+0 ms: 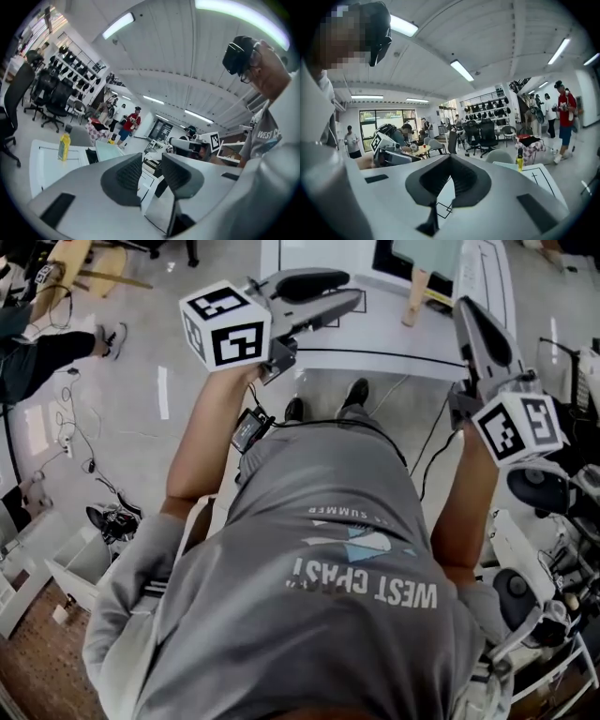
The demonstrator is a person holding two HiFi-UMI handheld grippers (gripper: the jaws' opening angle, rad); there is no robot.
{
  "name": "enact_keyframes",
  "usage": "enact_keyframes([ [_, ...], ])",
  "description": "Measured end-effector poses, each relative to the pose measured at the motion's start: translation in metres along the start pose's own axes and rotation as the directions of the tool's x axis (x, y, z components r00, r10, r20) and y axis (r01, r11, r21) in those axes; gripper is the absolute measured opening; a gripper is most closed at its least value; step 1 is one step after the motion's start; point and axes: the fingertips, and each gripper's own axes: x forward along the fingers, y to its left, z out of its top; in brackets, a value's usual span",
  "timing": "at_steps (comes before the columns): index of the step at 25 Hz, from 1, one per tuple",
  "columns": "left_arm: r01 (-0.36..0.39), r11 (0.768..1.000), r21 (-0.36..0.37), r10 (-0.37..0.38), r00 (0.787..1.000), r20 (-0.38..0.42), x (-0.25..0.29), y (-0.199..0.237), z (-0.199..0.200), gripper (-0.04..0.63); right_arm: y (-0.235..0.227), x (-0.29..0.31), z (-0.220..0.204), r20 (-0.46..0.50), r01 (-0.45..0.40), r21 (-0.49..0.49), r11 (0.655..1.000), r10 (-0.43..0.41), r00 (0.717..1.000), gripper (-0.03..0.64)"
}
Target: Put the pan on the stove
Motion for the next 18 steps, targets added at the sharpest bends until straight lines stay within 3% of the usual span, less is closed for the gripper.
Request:
enact_keyframes([
  [3,-0.007,0.995,0.097,0.003,0.999,0.032,-0.022,-0.021,0.013,0.089,0.024,-0.013,0.007,0.007,0.009,-0.022,1.0,-0.009,1.0,0.008],
  [6,-0.002,0.99,0.144,-0.005,0.999,0.044,-0.04,-0.039,0.018,0.081,0.045,-0.023,0.011,0.011,0.011,-0.034,0.999,-0.011,1.0,0.008],
  [18,0.062,0.987,0.151,-0.067,0.997,0.025,-0.067,-0.076,0.002,0.081,0.076,-0.07,-0.003,0.028,0.093,-0.007,0.996,-0.093,0.995,0.008],
])
